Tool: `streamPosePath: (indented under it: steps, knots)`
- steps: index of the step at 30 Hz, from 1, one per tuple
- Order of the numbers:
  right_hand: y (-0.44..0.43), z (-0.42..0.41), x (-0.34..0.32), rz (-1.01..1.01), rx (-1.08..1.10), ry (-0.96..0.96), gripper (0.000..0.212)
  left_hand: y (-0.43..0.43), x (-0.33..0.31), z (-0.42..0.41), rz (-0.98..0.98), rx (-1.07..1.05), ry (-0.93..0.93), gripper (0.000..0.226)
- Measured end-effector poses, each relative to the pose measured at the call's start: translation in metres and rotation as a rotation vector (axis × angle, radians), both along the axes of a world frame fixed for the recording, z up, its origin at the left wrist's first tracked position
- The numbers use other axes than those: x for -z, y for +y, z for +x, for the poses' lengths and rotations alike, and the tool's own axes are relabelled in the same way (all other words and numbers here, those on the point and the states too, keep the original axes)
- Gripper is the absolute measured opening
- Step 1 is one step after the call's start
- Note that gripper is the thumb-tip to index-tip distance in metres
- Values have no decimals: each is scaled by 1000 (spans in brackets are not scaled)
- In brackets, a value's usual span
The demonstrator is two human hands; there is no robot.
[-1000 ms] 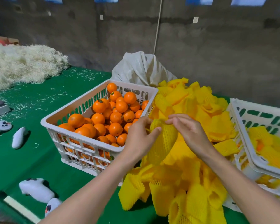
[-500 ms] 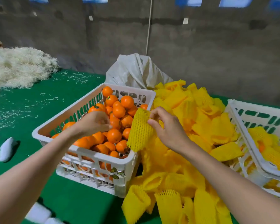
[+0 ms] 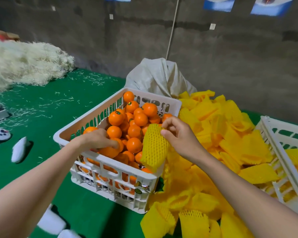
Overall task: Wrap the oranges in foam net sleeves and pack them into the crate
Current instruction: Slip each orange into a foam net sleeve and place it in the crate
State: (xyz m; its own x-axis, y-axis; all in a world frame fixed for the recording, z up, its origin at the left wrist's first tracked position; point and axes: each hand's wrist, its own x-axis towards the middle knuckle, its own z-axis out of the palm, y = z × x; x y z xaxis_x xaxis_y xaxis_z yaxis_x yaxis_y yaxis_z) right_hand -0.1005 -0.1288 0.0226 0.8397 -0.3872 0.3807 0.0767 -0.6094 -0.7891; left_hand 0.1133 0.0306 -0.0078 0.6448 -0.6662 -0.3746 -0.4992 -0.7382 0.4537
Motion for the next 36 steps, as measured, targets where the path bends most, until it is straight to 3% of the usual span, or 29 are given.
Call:
streamPosePath:
  steps: [2, 4, 7, 9, 17, 21, 25, 27, 30, 33, 36]
  knots:
    - [-6, -10, -2, 83, 0, 3, 24, 0, -4, -8, -358, -99, 395, 41]
    - [-12, -22, -4, 183, 9, 9, 22, -11, -17, -25, -621, -144, 658, 34]
    - [-18, -44, -9, 365, 15, 15, 21, -41, -26, -53, -852, -187, 1109, 55]
    - [-24, -61, -12, 501, 14, 4, 20, -62, -33, -76, -903, -224, 1298, 63]
    - [-39, -133, -19, 802, -73, -50, 14, -124, -30, -171, -881, -55, 1307, 61]
    - [-39, -150, -13, 824, -159, -28, 14, -140, -24, -210, -863, -52, 1359, 61]
    - [-47, -154, -9, 699, -121, -39, 13, -151, -21, -235, -913, -129, 1508, 52]
    - [-54, -154, -11, 541, -33, -43, 12, -154, -22, -244, -943, -153, 1548, 43]
    - [-64, -152, -6, 267, 177, -97, 31, -156, -19, -249, -974, -156, 1474, 35]
    - [-66, -152, 5, 47, 323, -179, 20, -155, -19, -251, -994, -152, 1432, 30]
    - [-64, -148, 13, -18, 439, -234, 7, -150, -15, -246, -955, -9, 1352, 51]
